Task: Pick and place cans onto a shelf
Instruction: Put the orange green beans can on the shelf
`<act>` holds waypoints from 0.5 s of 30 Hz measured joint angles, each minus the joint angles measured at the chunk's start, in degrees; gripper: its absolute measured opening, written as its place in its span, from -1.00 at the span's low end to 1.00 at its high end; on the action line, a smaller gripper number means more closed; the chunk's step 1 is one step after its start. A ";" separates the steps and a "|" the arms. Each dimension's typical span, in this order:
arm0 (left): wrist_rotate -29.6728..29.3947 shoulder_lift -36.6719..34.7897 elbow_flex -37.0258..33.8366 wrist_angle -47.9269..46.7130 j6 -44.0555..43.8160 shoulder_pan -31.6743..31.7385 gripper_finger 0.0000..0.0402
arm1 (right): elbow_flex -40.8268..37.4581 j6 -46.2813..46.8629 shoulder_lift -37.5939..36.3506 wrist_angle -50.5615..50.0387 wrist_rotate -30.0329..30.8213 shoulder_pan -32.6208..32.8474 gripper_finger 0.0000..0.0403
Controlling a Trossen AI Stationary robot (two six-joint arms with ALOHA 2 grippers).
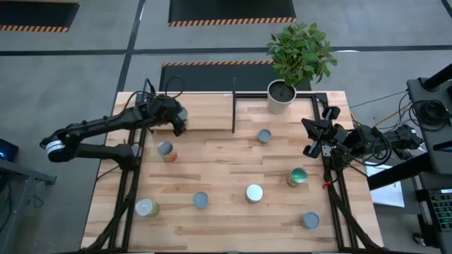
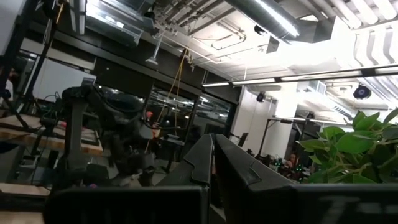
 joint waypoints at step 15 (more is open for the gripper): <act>0.07 0.17 0.14 0.33 2.55 0.35 0.63 | 0.00 -0.41 0.00 -0.02 -0.01 0.00 -0.96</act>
